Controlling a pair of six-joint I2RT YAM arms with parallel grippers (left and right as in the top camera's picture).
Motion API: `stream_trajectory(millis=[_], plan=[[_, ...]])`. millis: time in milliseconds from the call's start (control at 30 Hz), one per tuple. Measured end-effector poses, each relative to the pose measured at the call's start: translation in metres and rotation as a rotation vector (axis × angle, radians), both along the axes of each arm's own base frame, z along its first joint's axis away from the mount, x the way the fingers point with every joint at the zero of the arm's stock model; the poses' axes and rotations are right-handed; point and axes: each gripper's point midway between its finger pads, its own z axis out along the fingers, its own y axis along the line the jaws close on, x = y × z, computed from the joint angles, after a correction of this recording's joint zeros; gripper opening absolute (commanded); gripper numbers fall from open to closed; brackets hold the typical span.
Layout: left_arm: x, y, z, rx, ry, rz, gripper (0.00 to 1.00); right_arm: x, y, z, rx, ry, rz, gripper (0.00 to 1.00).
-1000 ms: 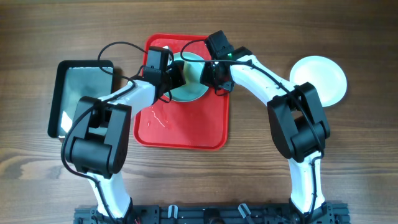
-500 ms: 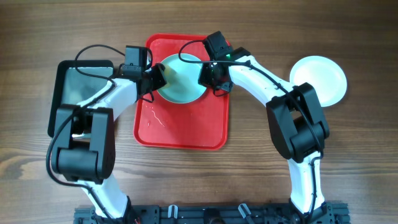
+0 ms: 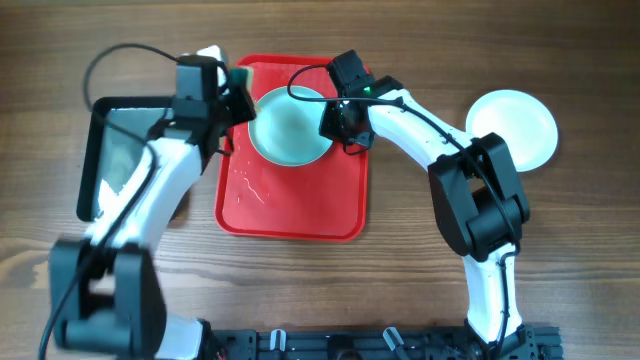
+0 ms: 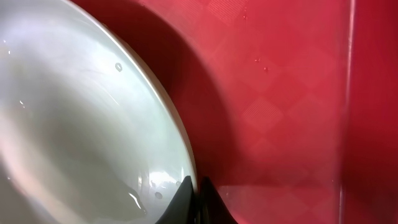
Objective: Clean dirty plates on tray and stack at the side
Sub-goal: 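Carry the green sponge left into the black water tray with the left gripper, then lift the pale-green plate by its rim with the right gripper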
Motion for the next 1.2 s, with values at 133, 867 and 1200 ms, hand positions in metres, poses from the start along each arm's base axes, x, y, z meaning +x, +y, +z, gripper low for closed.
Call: stream_trajectory(millis=[133,867,1200], plan=[[-0.015,0.033,0.033,0.108,-0.046,0.072,0.04,0.0,0.0,0.0,0.002,0.0,0.004,0.04],[-0.074,0.17,-0.008,0.482,0.263,0.189,0.04,0.001,-0.012,0.148,0.024,-0.306,0.114,0.04],[-0.078,0.18,-0.053,0.463,0.387,0.151,0.82,-0.007,-0.041,0.145,-0.134,-0.295,0.111,0.04]])
